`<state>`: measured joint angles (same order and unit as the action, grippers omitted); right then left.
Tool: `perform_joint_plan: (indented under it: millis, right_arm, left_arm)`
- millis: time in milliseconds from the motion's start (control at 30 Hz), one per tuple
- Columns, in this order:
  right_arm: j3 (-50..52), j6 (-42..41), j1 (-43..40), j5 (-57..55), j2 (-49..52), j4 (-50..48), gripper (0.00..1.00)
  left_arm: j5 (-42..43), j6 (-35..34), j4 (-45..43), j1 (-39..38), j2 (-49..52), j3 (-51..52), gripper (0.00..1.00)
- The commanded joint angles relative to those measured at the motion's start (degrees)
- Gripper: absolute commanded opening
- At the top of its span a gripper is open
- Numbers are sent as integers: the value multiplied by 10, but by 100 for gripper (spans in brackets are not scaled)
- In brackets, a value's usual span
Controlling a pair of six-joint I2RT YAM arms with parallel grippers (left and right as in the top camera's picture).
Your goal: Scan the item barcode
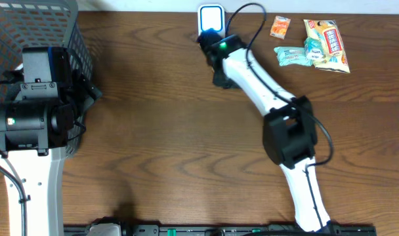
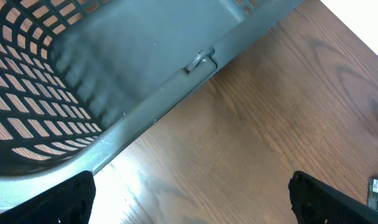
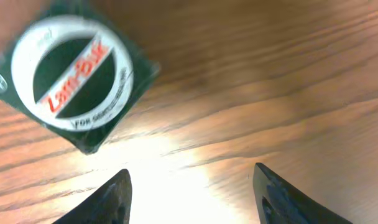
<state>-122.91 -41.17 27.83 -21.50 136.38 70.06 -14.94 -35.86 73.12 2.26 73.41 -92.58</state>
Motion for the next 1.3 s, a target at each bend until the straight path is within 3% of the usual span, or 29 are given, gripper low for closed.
perform_joint_plan:
  millis: [0, 133, 233, 400, 533, 800, 1067, 1267]
  right_arm:
    - [0, 14, -16, 40, -39, -24, 62]
    - [0, 14, -20, 129, -31, -118, 65]
    - [0, 9, -17, 131, -13, -182, 60]
    - [0, -12, -7, 114, 24, -233, 65]
    - [0, -71, -7, 90, 51, -212, 65]
    - [0, -70, -8, 55, 73, -153, 64]
    - [0, -23, -18, 45, 64, -31, 71]
    - [0, 16, -27, -45, 30, 53, 76]
  left_arm:
    - [-6, -2, 2, 4, 0, -3, 97]
    - [-6, -2, 2, 4, 0, -3, 98]
    - [-6, -2, 2, 4, 0, -3, 98]
    - [-6, -2, 2, 4, 0, -3, 98]
    - [-6, -2, 2, 4, 0, -3, 98]
    - [-6, -2, 2, 4, 0, -3, 98]
    - [-6, -2, 2, 4, 0, -3, 98]
    - [-6, -2, 2, 4, 0, -3, 98]
